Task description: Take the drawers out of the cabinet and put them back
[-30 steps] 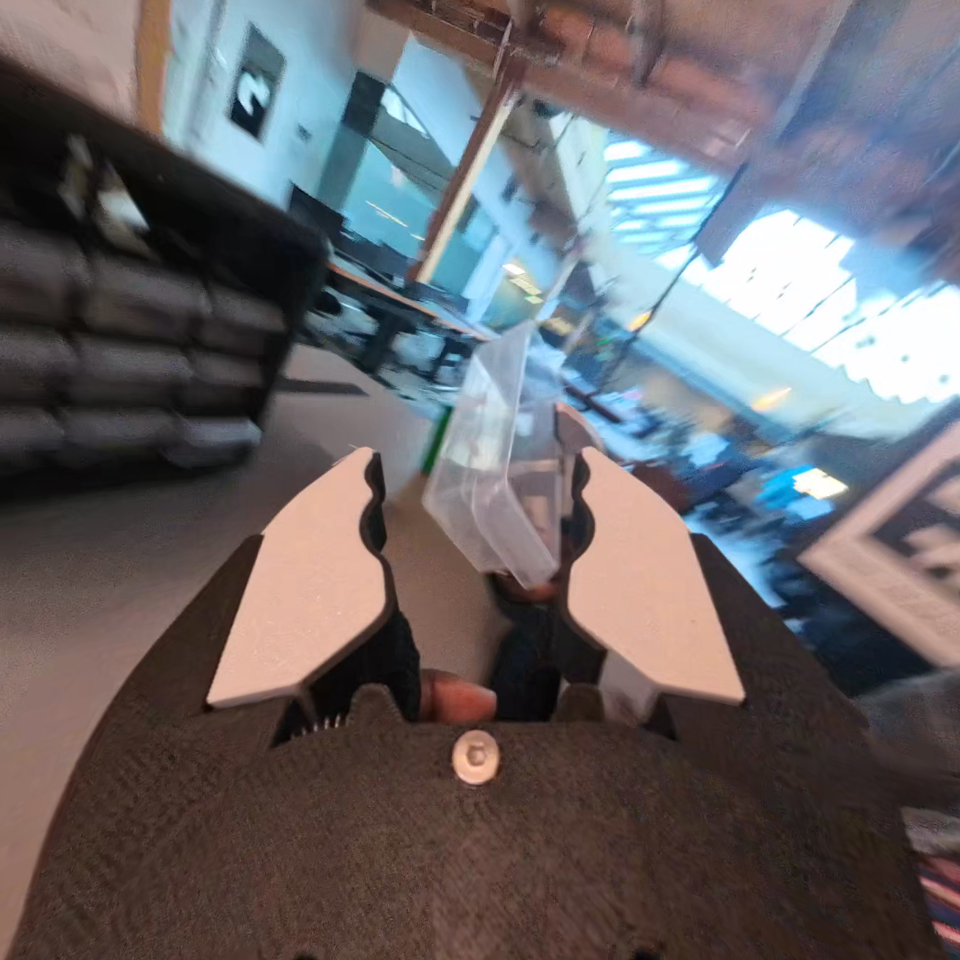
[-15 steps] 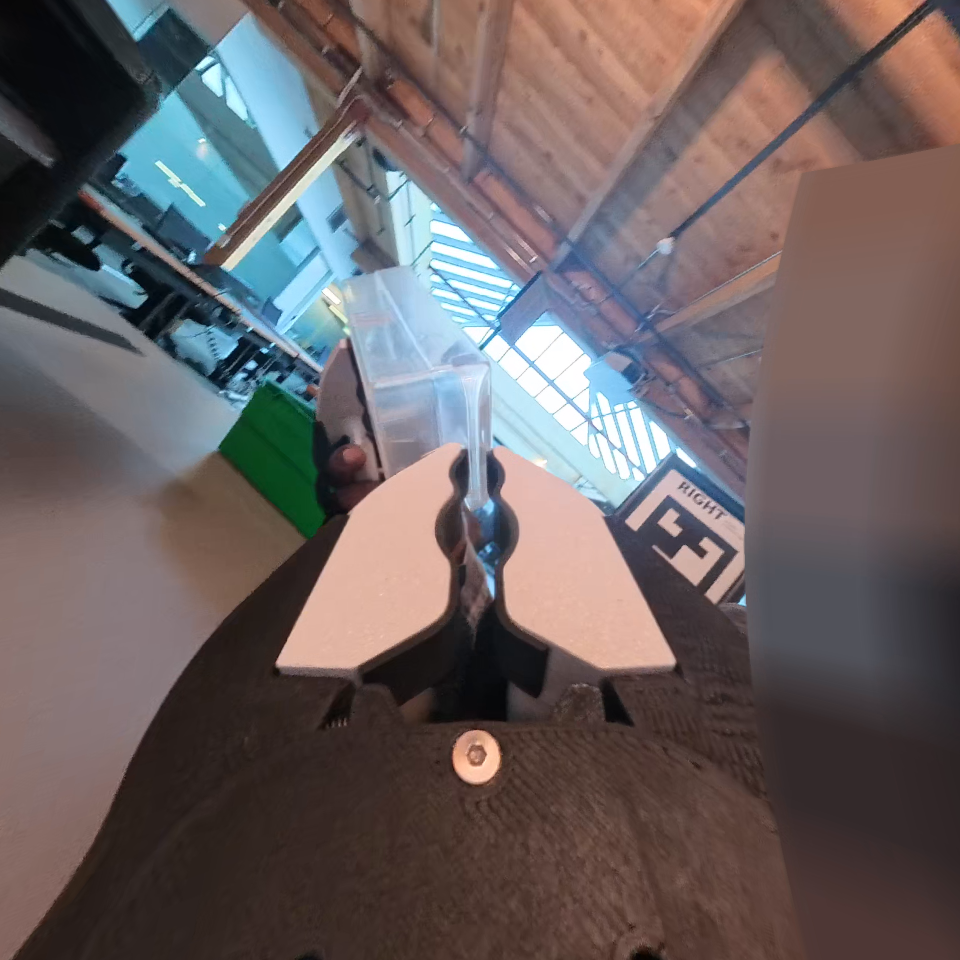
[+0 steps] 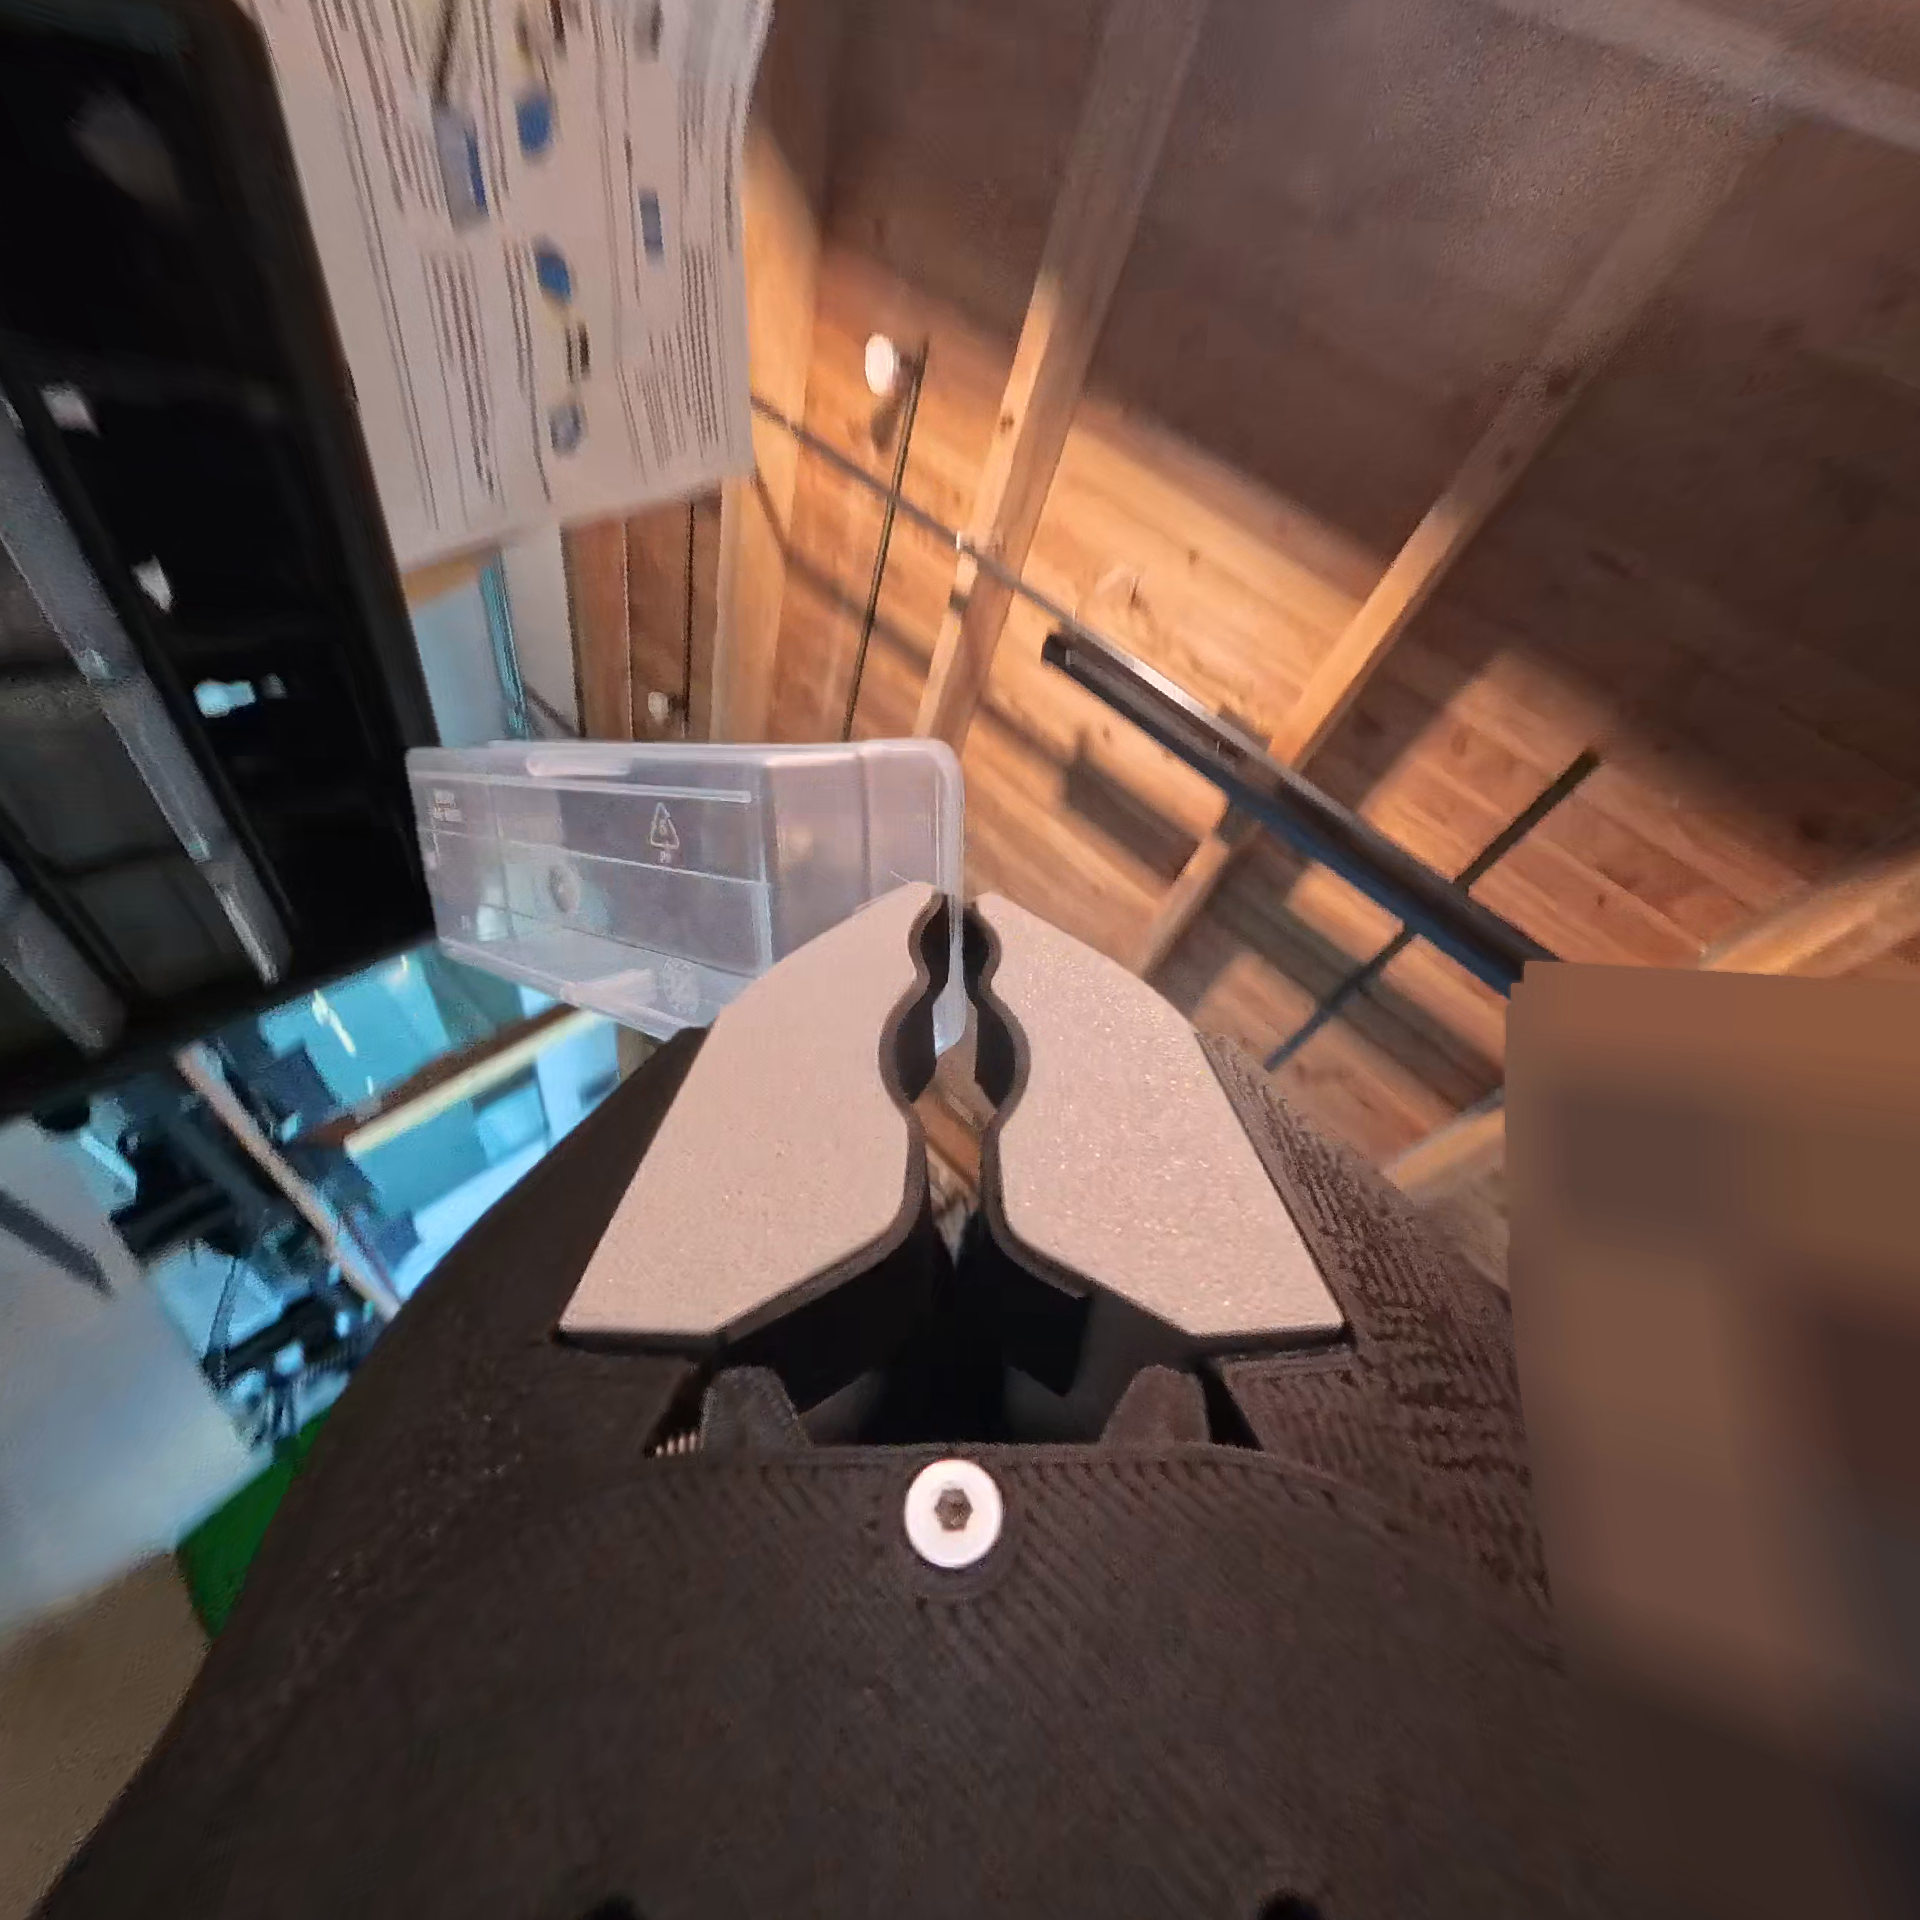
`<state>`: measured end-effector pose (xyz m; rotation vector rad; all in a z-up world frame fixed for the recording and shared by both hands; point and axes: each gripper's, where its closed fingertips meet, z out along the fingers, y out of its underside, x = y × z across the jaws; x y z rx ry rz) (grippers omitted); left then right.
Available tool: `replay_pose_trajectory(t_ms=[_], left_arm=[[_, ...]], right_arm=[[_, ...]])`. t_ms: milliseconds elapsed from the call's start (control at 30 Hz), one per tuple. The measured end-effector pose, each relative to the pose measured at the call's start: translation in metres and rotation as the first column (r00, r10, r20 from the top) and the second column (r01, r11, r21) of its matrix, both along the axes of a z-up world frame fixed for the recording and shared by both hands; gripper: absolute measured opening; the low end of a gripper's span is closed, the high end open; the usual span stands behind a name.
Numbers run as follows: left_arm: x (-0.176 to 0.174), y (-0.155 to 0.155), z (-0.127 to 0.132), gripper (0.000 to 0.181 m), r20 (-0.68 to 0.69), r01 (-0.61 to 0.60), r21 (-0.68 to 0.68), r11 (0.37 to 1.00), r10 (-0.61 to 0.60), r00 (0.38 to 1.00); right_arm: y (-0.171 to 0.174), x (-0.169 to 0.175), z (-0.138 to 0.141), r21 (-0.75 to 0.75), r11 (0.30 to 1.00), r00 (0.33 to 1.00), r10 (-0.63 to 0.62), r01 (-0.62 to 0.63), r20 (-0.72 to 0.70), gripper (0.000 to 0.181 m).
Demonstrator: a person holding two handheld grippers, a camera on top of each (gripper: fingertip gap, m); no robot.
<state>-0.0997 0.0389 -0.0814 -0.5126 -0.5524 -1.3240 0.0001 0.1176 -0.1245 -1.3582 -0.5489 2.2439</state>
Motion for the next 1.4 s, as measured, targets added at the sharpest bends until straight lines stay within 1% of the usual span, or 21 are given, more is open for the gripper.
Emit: replay_pose_trajectory(t_ms=[133, 200, 233, 333, 467, 700, 867, 933, 1000, 1033, 1067, 1100, 1133, 1167, 1200, 1233, 1267, 1300, 1333, 1367, 1400], left_arm=[[-0.049, 0.004, 0.001, 0.002, 0.088, -0.196, -0.041, 0.980, 0.199, 0.976], [-0.067, 0.007, -0.003, 0.002, 0.147, -0.238, -0.052, 0.970, 0.243, 0.959], [-0.071, 0.009, -0.004, 0.002, 0.153, -0.261, -0.060, 0.964, 0.267, 0.951], [-0.075, 0.015, -0.003, 0.002, 0.166, -0.301, -0.053, 0.952, 0.306, 0.938], [-0.072, 0.024, -0.003, 0.002, 0.175, -0.314, -0.054, 0.948, 0.319, 0.932], [-0.083, 0.024, -0.008, 0.002, 0.236, -0.355, -0.018, 0.935, 0.349, 0.907], [-0.075, 0.033, -0.006, 0.002, 0.203, -0.397, -0.006, 0.918, 0.390, 0.898], [-0.073, 0.036, -0.004, 0.002, 0.186, -0.417, -0.010, 0.909, 0.412, 0.892], [-0.070, 0.038, -0.003, 0.002, 0.185, -0.417, -0.006, 0.909, 0.411, 0.893], [-0.070, 0.038, -0.004, 0.002, 0.184, -0.416, -0.007, 0.909, 0.410, 0.893], [-0.070, 0.037, -0.006, 0.002, 0.191, -0.415, -0.006, 0.910, 0.408, 0.893], [-0.072, 0.036, -0.007, 0.002, 0.204, -0.412, -0.004, 0.911, 0.404, 0.891], [-0.073, 0.035, -0.007, 0.002, 0.212, -0.412, -0.004, 0.911, 0.403, 0.890], [-0.073, 0.035, -0.007, 0.002, 0.212, -0.412, -0.004, 0.911, 0.403, 0.890], [-0.073, 0.035, -0.007, 0.002, 0.212, -0.411, -0.006, 0.912, 0.403, 0.890], [-0.073, 0.036, -0.007, 0.002, 0.212, -0.410, -0.006, 0.912, 0.402, 0.891], [-0.072, 0.036, -0.007, 0.002, 0.212, -0.410, -0.005, 0.912, 0.401, 0.891], [-0.071, 0.037, -0.008, 0.002, 0.213, -0.410, -0.004, 0.912, 0.401, 0.891], [-0.069, 0.038, -0.008, 0.003, 0.204, -0.411, -0.007, 0.912, 0.404, 0.892], [-0.067, 0.040, -0.009, 0.002, 0.195, -0.412, -0.012, 0.911, 0.407, 0.892], [-0.065, 0.041, -0.010, 0.002, 0.191, -0.408, -0.015, 0.913, 0.404, 0.895]], right_arm=[[0.005, 0.001, -0.003, 0.011, 0.999, 0.999, -0.041, 0.040, 0.011, 0.055], [0.005, 0.001, -0.004, 0.005, 0.999, 0.999, -0.042, 0.042, 0.008, 0.055], [0.005, 0.001, -0.005, 0.003, 0.999, 0.999, -0.040, 0.040, 0.008, 0.051], [0.003, 0.000, -0.006, 0.007, 0.999, 0.999, -0.040, 0.040, 0.013, 0.049], [0.003, 0.000, -0.007, 0.011, 0.999, 0.999, -0.041, 0.041, 0.014, 0.047], [0.000, -0.002, -0.008, 0.034, 0.999, 0.999, -0.039, 0.038, 0.022, 0.042], [-0.007, -0.005, -0.010, 0.059, 0.998, 0.999, -0.016, 0.014, 0.035, 0.039], [-0.007, -0.007, -0.012, 0.071, 0.997, 0.998, -0.021, 0.017, 0.055, 0.038], [-0.004, -0.013, -0.016, 0.144, 0.989, 0.989, -0.063, 0.043, 0.137, 0.035], [0.003, -0.018, -0.014, 0.234, 0.969, 0.972, -0.123, 0.074, 0.202, 0.034], [0.016, -0.022, -0.007, 0.356, 0.927, 0.943, -0.219, 0.120, 0.252, 0.031], [0.037, -0.027, 0.009, 0.493, 0.850, 0.895, -0.353, 0.185, 0.273, 0.028], [0.062, -0.031, 0.030, 0.628, 0.739, 0.830, -0.494, 0.244, 0.259, 0.025], [0.091, -0.037, 0.050, 0.744, 0.607, 0.743, -0.627, 0.279, 0.234, 0.021], [0.119, -0.047, 0.066, 0.829, 0.494, 0.660, -0.719, 0.263, 0.219, 0.016], [0.142, -0.061, 0.073, 0.878, 0.435, 0.602, -0.761, 0.200, 0.240, 0.015], [0.161, -0.079, 0.074, 0.895, 0.426, 0.572, -0.770, 0.129, 0.283, 0.013], [0.177, -0.095, 0.068, 0.900, 0.433, 0.541, -0.771, 0.057, 0.336, 0.012], [0.190, -0.106, 0.057, 0.904, 0.427, 0.492, -0.782, -0.024, 0.382, 0.011], [0.201, -0.113, 0.046, 0.911, 0.400, 0.436, -0.806, -0.100, 0.401, 0.009], [0.208, -0.118, 0.038, 0.920, 0.359, 0.396, -0.831, -0.155, 0.391, 0.007]])
